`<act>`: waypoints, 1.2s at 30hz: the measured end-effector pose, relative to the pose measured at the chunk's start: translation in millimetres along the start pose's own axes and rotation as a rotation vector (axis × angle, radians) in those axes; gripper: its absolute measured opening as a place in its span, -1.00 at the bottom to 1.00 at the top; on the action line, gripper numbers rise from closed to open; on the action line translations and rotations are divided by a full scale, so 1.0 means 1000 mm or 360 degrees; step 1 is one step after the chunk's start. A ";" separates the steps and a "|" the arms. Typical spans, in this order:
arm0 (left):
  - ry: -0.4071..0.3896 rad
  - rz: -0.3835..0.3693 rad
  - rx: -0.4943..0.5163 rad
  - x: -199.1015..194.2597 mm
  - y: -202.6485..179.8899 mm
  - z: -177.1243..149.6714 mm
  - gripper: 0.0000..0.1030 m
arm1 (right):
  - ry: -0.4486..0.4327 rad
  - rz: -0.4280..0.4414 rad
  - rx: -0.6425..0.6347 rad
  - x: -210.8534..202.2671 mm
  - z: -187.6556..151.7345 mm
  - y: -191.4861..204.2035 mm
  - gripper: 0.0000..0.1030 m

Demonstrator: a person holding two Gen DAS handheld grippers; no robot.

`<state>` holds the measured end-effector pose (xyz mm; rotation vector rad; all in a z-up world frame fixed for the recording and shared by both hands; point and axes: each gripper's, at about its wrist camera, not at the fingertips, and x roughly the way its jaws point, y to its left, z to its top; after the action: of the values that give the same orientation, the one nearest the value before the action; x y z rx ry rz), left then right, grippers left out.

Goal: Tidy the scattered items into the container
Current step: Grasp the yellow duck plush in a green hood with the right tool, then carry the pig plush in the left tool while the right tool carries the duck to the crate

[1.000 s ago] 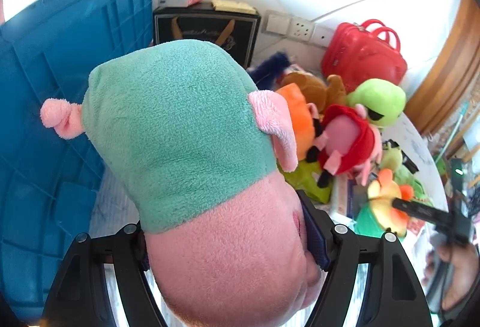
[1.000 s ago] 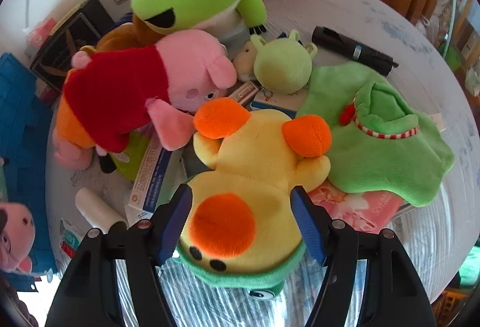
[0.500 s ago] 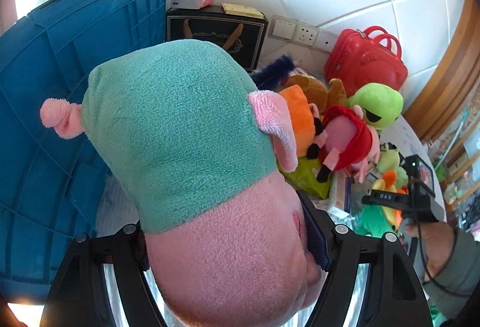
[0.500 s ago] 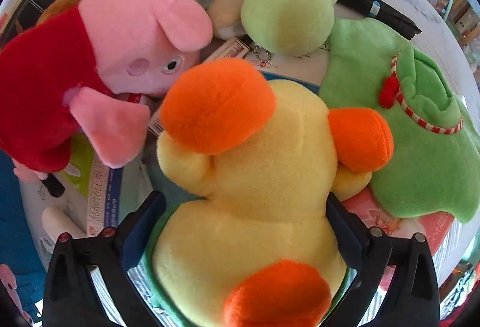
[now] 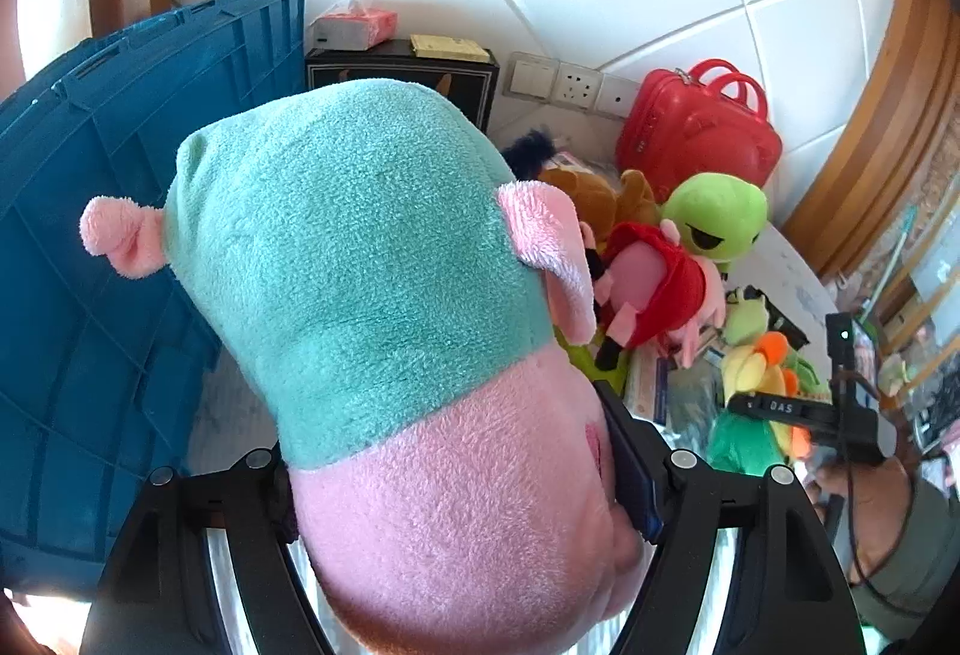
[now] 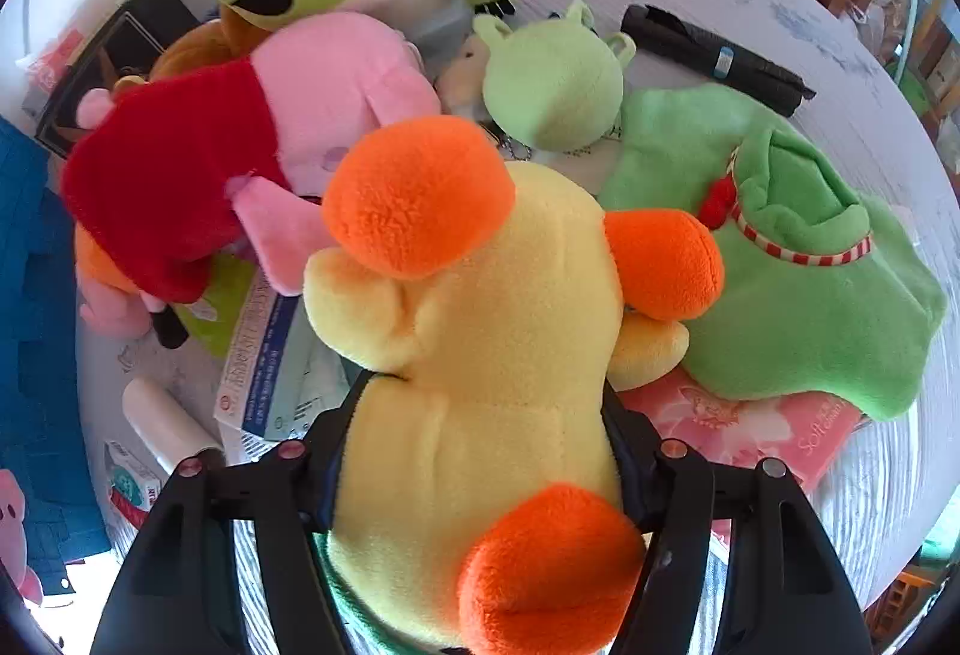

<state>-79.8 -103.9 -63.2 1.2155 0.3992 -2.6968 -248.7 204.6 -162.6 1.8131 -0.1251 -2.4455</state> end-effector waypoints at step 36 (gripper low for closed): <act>-0.0406 -0.0119 0.0109 -0.169 -0.064 0.012 0.49 | -0.0611 0.0179 -0.0483 -0.266 -0.075 0.026 0.29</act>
<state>7.2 -41.2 82.9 0.8704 0.3254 -2.9024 -99.3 211.6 70.8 1.1755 0.1094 -2.5348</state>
